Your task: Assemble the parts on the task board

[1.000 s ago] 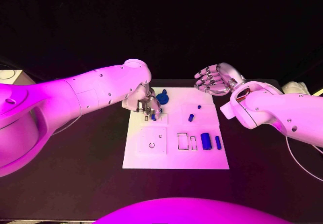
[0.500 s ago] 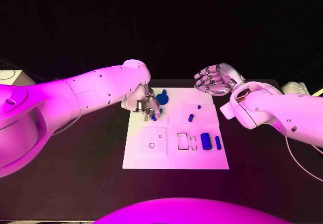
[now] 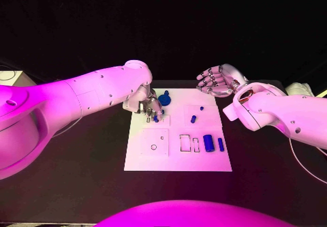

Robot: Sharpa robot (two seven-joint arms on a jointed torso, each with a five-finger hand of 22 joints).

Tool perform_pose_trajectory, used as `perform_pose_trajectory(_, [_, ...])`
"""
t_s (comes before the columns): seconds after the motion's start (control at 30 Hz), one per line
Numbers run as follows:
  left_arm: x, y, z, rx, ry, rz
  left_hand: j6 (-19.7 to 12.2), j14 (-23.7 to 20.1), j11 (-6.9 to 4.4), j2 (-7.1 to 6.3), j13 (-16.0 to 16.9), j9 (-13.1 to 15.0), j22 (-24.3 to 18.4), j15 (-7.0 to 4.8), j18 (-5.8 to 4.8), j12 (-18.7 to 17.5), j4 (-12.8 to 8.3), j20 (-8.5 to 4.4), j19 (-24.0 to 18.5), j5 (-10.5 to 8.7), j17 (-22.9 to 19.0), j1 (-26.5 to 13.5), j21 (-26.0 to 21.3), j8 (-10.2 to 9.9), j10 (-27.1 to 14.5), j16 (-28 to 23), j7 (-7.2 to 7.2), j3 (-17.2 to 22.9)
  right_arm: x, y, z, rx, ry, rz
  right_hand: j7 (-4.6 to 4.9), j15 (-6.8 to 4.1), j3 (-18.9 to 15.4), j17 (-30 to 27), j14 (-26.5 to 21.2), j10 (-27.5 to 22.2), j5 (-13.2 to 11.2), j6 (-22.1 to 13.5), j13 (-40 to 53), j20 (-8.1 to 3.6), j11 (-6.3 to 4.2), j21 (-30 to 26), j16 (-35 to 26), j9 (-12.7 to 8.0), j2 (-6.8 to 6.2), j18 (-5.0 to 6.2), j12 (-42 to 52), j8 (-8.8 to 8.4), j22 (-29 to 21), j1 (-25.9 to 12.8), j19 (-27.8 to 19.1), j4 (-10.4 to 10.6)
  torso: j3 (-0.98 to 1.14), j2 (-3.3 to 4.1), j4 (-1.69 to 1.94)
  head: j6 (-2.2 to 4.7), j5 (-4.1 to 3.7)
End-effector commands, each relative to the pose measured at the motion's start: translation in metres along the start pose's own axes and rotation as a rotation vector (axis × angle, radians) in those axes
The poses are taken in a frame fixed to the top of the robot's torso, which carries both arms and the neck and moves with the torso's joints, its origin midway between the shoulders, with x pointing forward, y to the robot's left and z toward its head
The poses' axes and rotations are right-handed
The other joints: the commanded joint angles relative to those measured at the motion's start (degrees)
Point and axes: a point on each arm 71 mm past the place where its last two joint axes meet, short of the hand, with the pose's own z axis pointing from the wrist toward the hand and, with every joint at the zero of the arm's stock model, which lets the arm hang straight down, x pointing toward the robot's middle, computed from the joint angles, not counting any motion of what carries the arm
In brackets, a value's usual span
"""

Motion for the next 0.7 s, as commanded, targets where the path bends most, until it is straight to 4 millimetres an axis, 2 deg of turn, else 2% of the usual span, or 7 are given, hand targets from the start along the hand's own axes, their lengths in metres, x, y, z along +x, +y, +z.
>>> perform_pose_trajectory(0.03, [0.0103, 0.0039, 0.0085, -0.021, 0.041, 0.02, 0.1, 4.5, 0.36, -0.11, 0.0, 0.1, 1.3, -0.05, 0.55, 0.0, 0.4, -0.11, 0.2, -0.39, 11.7, -0.8, -0.3, -0.3, -0.1, 0.0, 0.18, -1.1, 0.0018, 0.0011, -0.0001, -0.015, 0.018, -0.001, 3.11, -0.01, 0.0, -0.1, 0.2, 0.2, 0.3, 0.2, 0.0, 0.05, 0.32, -0.2, -0.3, -0.1, 0.04, 0.7, -0.1, -0.18, 0.0, -0.5, -0.2, -0.2, 0.0, 0.03, 0.01, -0.07, -0.01])
perform_pose_trajectory(0.23, [0.0107, 0.0035, 0.0085, -0.02, 0.043, 0.022, 0.4, 4.5, 0.44, -1.36, 0.0, 0.3, 1.3, 0.01, 0.56, 0.0, 2.4, -0.09, 0.2, -0.72, 11.7, -1.0, -0.4, -0.5, -0.2, 0.0, 0.26, -5.4, 0.0022, 0.0011, 0.0, -0.015, 0.02, -0.001, 3.11, 0.01, 0.0, -0.2, 0.3, 0.2, 0.3, 0.2, -0.2, 0.1, 0.32, -0.2, -0.4, -0.1, 0.05, 0.72, 0.0, -0.15, -0.3, -0.5, -0.5, -0.3, -0.06, 0.01, 0.01, -0.07, 0.0])
perform_pose_trajectory(0.4, [0.011, 0.0035, 0.0084, -0.02, 0.044, 0.023, 0.4, 4.4, 0.45, -1.76, 0.0, 0.4, 1.2, 0.01, 0.58, 0.0, 3.6, -0.09, 0.1, -0.86, 11.6, -0.2, -0.5, -0.7, -0.3, -0.1, 0.25, -8.4, 0.0023, 0.001, 0.0, -0.015, 0.021, -0.001, 3.12, 0.05, 0.0, -0.3, 0.3, 0.3, 0.4, 0.3, -0.4, 0.2, 0.33, -0.2, -0.5, -0.2, 0.04, 0.7, 0.0, -0.14, -0.7, -0.5, -0.9, -0.4, -0.02, 0.0, 0.01, -0.07, -0.03])
perform_pose_trajectory(0.7, [0.011, 0.0041, 0.0084, -0.019, 0.041, 0.021, 0.4, 4.4, 0.44, -1.83, 0.0, 0.5, 1.2, 0.01, 0.58, 0.0, 4.2, -0.09, 0.1, -0.98, 11.5, 0.4, -0.5, -0.8, -0.3, -0.1, 0.24, -9.7, 0.0025, 0.001, 0.0, -0.016, 0.023, -0.001, 3.14, 0.12, 0.0, -0.5, 0.4, 0.3, 0.4, 0.3, -0.7, 0.35, 0.36, -0.2, -0.7, -0.3, 0.05, 0.72, 0.1, -0.12, -1.3, -0.6, -1.7, -0.5, -0.03, 0.0, 0.0, -0.03, 0.01])
